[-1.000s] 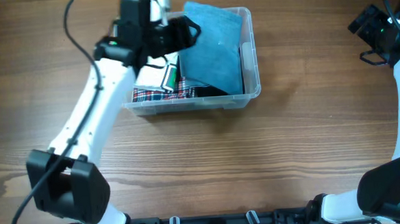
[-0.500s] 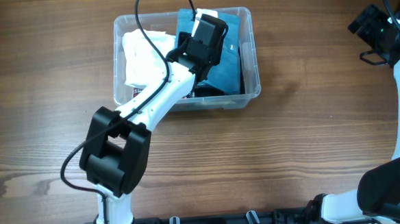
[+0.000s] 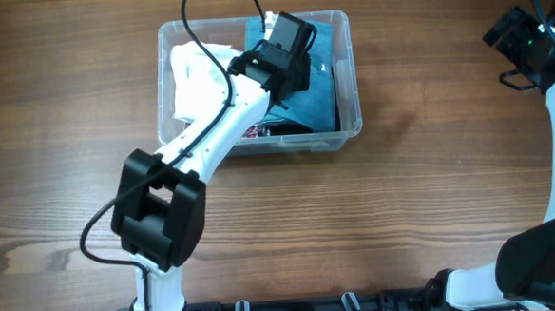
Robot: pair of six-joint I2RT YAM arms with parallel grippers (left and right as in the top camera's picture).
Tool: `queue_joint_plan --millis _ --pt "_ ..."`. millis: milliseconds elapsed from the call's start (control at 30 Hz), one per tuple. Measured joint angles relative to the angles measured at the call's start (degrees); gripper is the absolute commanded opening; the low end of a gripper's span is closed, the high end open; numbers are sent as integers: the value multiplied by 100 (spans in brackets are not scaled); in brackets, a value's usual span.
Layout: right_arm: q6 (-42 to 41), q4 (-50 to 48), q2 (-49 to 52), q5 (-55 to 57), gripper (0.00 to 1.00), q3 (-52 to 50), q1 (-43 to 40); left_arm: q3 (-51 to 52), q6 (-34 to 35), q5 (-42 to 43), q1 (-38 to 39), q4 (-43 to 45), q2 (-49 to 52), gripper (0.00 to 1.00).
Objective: Pack container
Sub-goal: 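Release and press the blue cloth flat into the box with the left gripper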
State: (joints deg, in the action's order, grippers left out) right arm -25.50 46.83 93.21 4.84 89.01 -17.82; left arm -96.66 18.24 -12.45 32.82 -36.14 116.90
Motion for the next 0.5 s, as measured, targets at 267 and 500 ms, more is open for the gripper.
queue_joint_plan --millis 267,500 --pt "0 -7 0 15 100 0 0 -37 525 835 -407 -811 -396 79" --pt "0 -7 0 15 100 0 0 -37 501 474 -1327 -1182 -398 75"
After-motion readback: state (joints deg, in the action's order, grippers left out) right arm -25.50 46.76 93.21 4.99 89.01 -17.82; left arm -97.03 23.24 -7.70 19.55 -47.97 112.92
